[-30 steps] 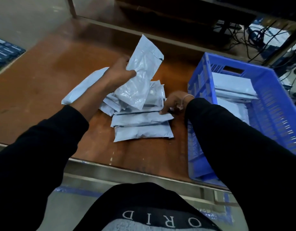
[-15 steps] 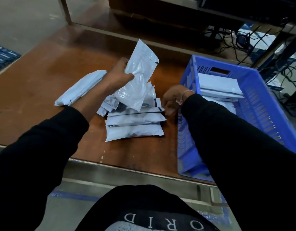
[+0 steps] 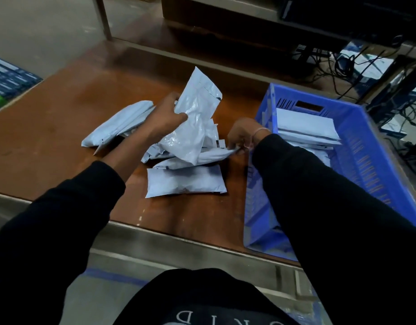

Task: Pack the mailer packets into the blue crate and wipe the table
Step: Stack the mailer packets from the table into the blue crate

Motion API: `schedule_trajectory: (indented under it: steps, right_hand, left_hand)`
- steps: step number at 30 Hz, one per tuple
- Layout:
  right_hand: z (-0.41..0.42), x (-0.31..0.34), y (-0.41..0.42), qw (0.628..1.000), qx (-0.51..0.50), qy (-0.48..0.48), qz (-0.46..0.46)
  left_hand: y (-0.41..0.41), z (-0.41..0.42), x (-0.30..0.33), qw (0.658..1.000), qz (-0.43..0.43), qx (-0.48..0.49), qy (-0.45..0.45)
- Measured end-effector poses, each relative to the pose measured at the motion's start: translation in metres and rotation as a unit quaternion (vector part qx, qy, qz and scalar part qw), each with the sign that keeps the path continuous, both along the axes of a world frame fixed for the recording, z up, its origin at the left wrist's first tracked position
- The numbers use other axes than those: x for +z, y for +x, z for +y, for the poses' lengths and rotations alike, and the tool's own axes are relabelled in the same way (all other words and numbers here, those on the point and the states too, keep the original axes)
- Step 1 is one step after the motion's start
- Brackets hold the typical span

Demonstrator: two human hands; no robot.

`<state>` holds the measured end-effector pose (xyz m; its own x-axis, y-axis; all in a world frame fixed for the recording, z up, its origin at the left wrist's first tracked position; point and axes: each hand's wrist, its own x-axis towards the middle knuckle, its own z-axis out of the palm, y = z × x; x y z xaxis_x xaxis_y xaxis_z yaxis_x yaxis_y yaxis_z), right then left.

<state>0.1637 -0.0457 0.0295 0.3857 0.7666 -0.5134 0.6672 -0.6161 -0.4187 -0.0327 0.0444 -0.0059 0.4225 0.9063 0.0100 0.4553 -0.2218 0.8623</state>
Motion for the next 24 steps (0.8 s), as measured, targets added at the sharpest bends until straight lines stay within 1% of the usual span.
schedule_trajectory:
  steps: [1, 2, 5, 7, 8, 12, 14, 16, 17, 20, 22, 24]
  right_hand:
    - [-0.002, 0.009, 0.004, 1.0, 0.01, -0.002, -0.026]
    - [-0.004, 0.017, 0.011, 0.999, 0.008, 0.017, -0.044]
    - [-0.01, 0.042, 0.036, 0.989, -0.002, 0.136, -0.058]
    - [-0.02, 0.058, 0.048, 0.979, 0.011, 0.189, -0.074]
    - [-0.024, 0.065, 0.055, 0.976, 0.017, 0.211, -0.06]
    - [-0.041, 0.082, 0.075, 0.957, 0.052, 0.271, 0.091]
    - [-0.045, 0.08, 0.082, 0.944, 0.07, 0.294, 0.131]
    - [-0.046, 0.072, 0.086, 0.93, 0.06, 0.322, 0.166]
    - [-0.045, 0.066, 0.088, 0.925, 0.048, 0.336, 0.172]
    - [-0.041, 0.049, 0.095, 0.91, 0.007, 0.383, 0.158]
    - [-0.039, 0.042, 0.101, 0.899, -0.016, 0.412, 0.147]
    - [-0.038, 0.038, 0.107, 0.889, -0.041, 0.436, 0.133]
  left_hand:
    - [0.0, -0.001, 0.002, 1.0, -0.006, 0.003, 0.0]
    - [0.0, 0.0, 0.003, 1.0, -0.014, 0.006, 0.0]
    - [0.003, 0.0, 0.009, 1.0, -0.026, 0.01, -0.004]
    - [0.005, 0.001, 0.011, 0.999, -0.03, 0.012, -0.017]
    - [0.007, 0.001, 0.012, 0.999, -0.033, 0.013, -0.025]
    - [0.018, -0.004, 0.015, 0.998, -0.043, 0.003, -0.05]
    - [0.024, -0.01, 0.014, 0.994, -0.061, -0.021, -0.085]
    - [0.031, -0.018, 0.012, 0.988, -0.073, -0.053, -0.126]
    - [0.034, -0.022, 0.012, 0.982, -0.088, -0.073, -0.15]
    - [0.043, -0.039, 0.018, 0.951, -0.171, -0.123, -0.227]
    - [0.045, -0.046, 0.024, 0.944, -0.182, -0.161, -0.222]
    - [0.046, -0.045, 0.028, 0.955, -0.144, -0.193, -0.175]
